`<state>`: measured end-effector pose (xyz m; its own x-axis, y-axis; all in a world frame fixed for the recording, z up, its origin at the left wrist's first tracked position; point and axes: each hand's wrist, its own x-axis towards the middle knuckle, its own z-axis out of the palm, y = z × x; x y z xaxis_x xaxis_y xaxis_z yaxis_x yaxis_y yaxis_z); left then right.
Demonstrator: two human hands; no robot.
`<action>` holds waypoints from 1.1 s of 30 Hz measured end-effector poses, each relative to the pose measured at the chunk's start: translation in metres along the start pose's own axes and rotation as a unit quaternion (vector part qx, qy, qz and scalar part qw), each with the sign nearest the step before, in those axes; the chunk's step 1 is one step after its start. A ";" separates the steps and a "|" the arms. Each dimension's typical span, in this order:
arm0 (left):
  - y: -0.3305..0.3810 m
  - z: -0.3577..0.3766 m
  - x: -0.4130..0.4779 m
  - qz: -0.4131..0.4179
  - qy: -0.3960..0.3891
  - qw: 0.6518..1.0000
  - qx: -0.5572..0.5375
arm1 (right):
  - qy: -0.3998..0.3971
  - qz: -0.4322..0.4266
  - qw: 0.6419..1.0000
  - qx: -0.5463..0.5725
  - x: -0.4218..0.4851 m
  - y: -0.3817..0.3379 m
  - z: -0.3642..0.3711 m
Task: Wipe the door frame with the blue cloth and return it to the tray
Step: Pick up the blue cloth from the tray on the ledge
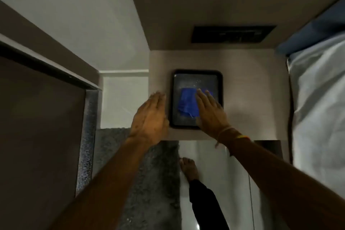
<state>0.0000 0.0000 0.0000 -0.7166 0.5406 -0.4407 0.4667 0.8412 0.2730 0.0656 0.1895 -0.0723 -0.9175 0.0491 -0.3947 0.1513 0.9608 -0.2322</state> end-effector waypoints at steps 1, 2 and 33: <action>-0.002 0.009 0.010 -0.015 -0.007 1.000 -0.013 | -0.017 -0.004 1.000 -0.023 0.011 0.004 0.012; -0.006 0.017 0.017 -0.034 0.001 0.999 -0.042 | -0.029 -0.003 0.999 -0.025 0.021 0.006 0.017; -0.026 -0.005 -0.038 -0.075 0.202 0.956 -0.200 | 0.041 0.092 0.644 0.759 -0.001 -0.045 -0.047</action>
<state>0.0131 -0.0425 0.0138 -0.9392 0.3053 -0.1573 0.1652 0.8031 0.5724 0.0422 0.1586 -0.0197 -0.8394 0.1984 -0.5060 0.3882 -0.4329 -0.8136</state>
